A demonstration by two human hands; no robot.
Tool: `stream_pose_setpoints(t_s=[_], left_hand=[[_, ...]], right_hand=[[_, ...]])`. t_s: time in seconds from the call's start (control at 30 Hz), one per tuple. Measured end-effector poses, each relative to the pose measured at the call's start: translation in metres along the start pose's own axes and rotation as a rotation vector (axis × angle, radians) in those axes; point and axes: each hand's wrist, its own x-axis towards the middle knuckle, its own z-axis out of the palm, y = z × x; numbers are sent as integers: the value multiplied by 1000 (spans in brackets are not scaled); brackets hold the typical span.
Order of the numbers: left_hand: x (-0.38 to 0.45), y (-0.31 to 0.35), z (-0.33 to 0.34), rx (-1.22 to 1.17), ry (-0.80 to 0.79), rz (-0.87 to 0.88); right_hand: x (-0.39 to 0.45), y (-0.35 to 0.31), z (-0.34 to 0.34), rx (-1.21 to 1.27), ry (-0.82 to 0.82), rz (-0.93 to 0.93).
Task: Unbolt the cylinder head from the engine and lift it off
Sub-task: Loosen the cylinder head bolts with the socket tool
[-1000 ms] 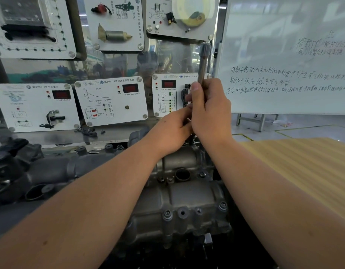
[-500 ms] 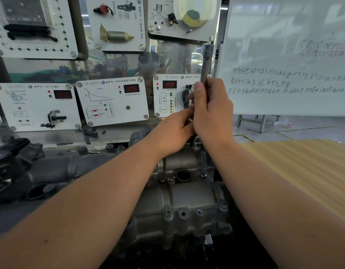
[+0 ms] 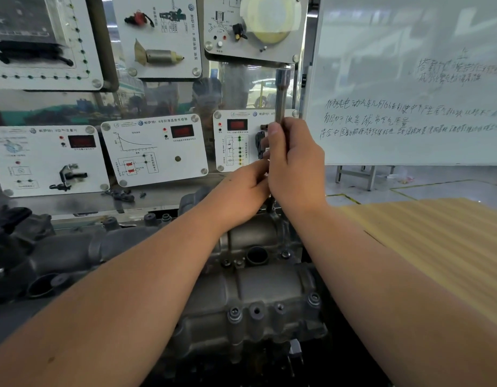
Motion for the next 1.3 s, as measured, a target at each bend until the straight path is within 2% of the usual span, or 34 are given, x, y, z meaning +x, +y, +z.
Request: stream_pose_setpoints(t_s=[0.3,1.3], left_hand=[[0,1,-1,52,0,9],[0,2,0,2,14,15]], right_hand=[[-1,1,0,45,-7,27],[0,3,2,23,1,23]])
